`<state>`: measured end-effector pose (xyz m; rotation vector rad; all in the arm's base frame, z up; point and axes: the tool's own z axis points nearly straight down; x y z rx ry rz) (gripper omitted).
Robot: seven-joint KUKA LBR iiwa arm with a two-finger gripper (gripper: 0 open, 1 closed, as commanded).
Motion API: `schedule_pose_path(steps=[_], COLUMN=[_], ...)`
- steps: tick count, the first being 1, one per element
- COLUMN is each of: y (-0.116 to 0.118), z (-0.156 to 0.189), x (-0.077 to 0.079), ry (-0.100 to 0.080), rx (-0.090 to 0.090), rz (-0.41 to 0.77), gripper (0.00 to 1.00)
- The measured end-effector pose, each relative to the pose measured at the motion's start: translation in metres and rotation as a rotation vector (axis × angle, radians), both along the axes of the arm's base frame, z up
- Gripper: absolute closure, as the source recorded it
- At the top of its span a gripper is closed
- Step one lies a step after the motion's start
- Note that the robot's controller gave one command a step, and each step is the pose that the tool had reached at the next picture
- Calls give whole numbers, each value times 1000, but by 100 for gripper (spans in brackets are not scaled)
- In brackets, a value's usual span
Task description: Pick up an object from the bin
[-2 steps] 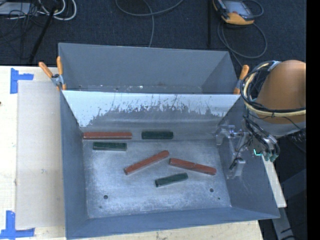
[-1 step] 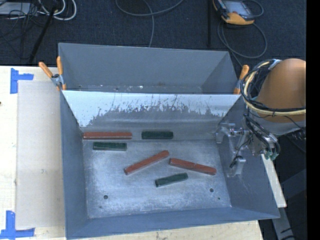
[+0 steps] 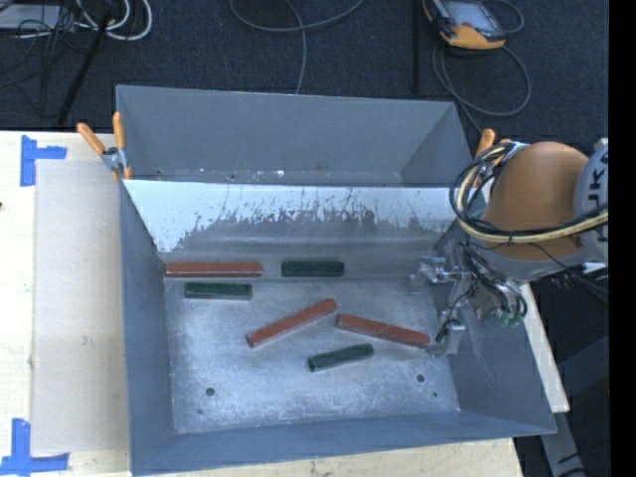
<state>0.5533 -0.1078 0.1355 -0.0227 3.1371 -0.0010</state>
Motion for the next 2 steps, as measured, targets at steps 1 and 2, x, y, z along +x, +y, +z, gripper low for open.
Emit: schedule_pose_path(steps=[1, 2], y=[1, 21], z=[-39, -13], x=[2, 22], ry=[10, 0], rx=[2, 2], rz=[2, -14], gripper=[0, 0])
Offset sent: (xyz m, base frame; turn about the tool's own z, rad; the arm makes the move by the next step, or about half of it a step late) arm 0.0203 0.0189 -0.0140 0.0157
